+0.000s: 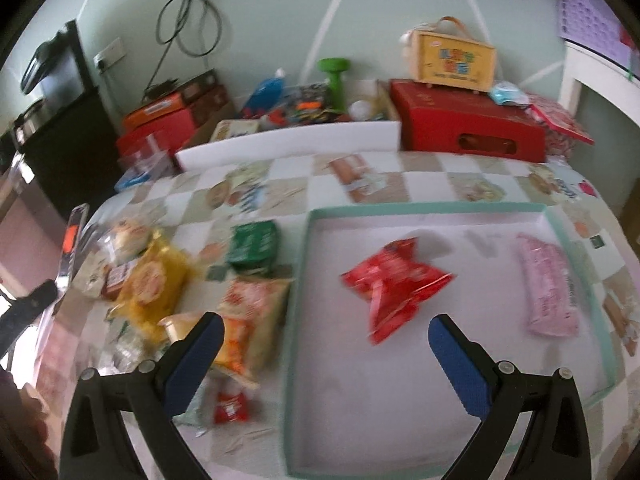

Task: Organize snacks

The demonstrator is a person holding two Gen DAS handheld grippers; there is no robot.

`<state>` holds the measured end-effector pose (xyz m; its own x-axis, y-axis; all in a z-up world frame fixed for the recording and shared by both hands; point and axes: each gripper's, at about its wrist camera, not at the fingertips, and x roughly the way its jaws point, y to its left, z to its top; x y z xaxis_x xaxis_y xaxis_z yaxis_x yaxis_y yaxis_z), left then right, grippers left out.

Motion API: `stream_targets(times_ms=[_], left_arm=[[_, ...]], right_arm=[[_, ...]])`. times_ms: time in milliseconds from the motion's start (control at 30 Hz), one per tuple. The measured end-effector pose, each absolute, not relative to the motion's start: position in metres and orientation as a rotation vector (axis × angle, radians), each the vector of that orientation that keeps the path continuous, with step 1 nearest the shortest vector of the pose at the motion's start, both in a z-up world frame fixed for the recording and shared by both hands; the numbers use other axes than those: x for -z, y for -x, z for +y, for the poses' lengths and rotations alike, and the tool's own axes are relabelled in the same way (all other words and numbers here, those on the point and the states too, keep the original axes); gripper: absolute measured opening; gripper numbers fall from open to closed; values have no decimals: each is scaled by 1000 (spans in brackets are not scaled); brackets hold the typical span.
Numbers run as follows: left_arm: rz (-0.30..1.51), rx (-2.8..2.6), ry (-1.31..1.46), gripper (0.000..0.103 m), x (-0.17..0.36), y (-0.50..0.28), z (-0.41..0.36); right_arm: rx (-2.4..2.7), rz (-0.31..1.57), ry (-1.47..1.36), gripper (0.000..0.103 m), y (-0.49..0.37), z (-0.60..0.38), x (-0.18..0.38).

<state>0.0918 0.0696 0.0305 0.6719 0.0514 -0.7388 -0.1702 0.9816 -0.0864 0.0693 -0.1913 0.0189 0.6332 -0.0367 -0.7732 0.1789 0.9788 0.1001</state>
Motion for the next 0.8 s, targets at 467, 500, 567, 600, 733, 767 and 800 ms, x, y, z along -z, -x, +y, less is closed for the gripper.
stream_targets(times_ms=[467, 500, 567, 600, 733, 767, 800], left_arm=[[971, -56, 115, 103, 7, -86, 67], [982, -66, 115, 103, 9, -87, 69], [996, -76, 118, 103, 12, -88, 71], [1003, -75, 121, 103, 14, -89, 72], [1017, -79, 128, 103, 18, -92, 74], [1021, -77, 131, 103, 19, -92, 74], [1026, -72, 135, 103, 20, -93, 73]], right_arm=[[6, 969, -83, 103, -62, -126, 9], [-4, 973, -75, 103, -62, -122, 11], [-39, 976, -61, 103, -61, -114, 14], [-51, 977, -58, 103, -61, -112, 15], [-77, 970, -44, 103, -60, -103, 17], [-82, 965, -43, 103, -60, -102, 17], [-88, 959, -42, 103, -60, -101, 17]])
